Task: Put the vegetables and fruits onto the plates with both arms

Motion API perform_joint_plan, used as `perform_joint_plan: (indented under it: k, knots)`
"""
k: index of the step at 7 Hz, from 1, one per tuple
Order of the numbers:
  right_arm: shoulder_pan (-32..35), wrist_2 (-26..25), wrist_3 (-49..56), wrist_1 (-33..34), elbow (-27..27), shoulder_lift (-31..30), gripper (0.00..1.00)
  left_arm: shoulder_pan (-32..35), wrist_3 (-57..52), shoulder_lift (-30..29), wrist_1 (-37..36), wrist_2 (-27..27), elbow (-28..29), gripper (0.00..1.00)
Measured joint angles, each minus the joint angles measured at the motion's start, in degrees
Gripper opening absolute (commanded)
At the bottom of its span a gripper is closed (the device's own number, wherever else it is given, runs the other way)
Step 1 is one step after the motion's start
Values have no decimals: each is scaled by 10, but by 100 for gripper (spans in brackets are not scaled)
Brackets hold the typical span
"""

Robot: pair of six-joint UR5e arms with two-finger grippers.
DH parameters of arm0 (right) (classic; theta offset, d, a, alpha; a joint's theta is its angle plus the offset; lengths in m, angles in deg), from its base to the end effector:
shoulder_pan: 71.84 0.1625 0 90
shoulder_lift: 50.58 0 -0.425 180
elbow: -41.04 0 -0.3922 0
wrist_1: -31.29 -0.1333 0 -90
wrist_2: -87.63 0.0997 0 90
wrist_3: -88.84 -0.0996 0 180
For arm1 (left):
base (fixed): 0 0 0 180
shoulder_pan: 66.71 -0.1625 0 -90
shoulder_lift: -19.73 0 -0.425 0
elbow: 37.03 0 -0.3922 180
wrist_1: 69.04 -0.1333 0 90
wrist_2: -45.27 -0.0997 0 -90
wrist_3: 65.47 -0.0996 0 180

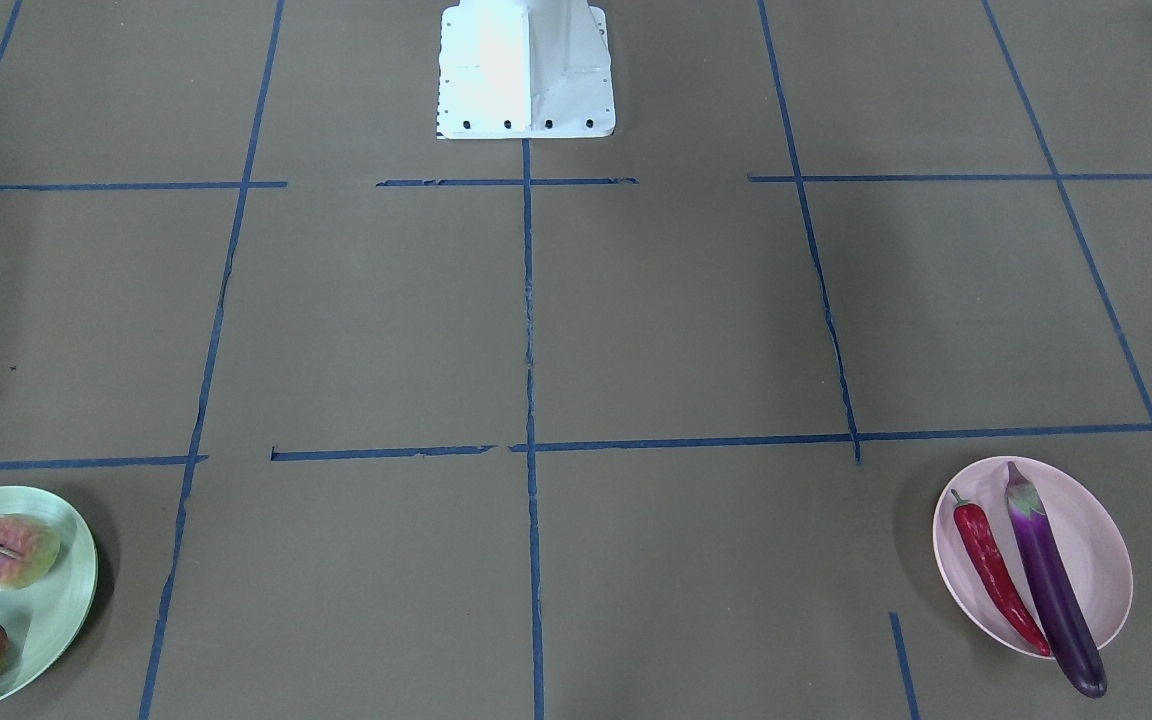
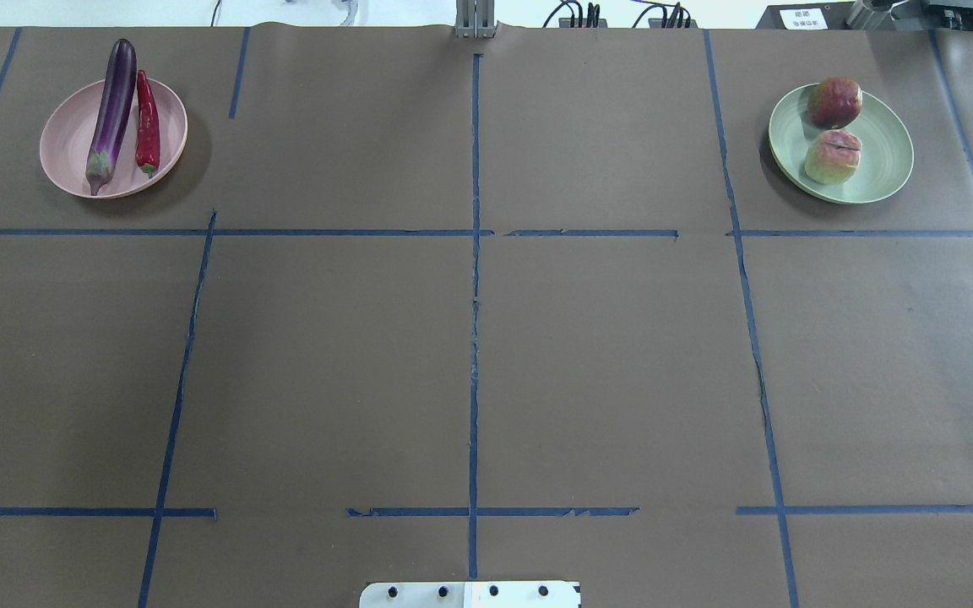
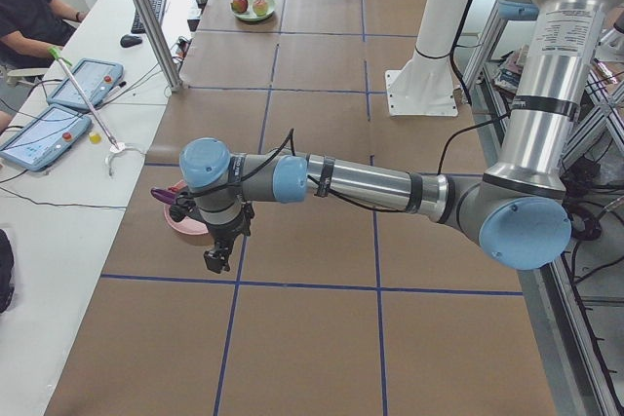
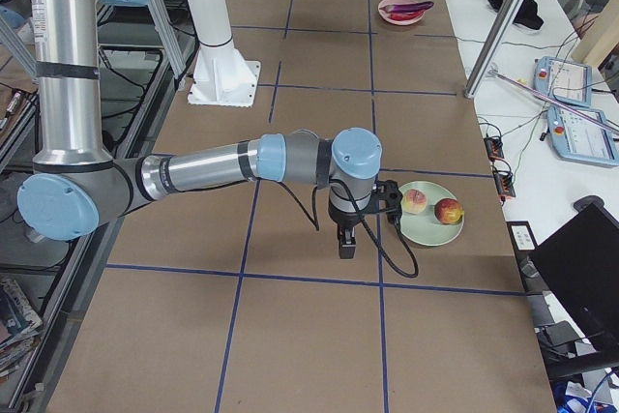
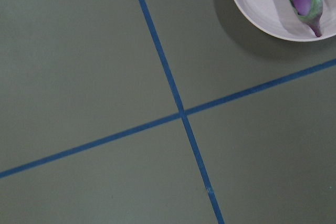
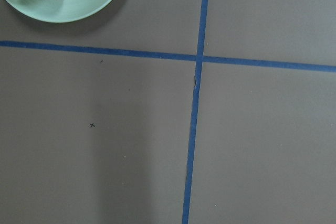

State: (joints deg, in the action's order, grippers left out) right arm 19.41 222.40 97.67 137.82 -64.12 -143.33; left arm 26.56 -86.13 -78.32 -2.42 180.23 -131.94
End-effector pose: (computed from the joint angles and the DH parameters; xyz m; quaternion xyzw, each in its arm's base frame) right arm 0.0731 -0.4555 0.5804 0.0003 -0.3820 -0.0474 0.9229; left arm -0.0929 -0.5226 0.5827 -0.0031 0.3899 0.1048 0.9149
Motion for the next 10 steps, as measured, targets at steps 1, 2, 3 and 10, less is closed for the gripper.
perform_joint_plan:
  k: [1, 2, 3, 10]
  knots:
    - [-27, -3, -19, 0, -1, -5, 100, -1, 21, 22, -16, 6, -22, 100]
    - [-51, -9, -49, -1, -3, -8, 100, -2, 47, 42, -2, 7, -34, 100]
    - [-63, -10, -63, -2, -6, -12, 100, -4, 63, 55, 28, 7, -37, 100]
    - [-70, 16, -69, -4, -31, -19, 100, -6, 71, 102, 100, 9, -56, 100]
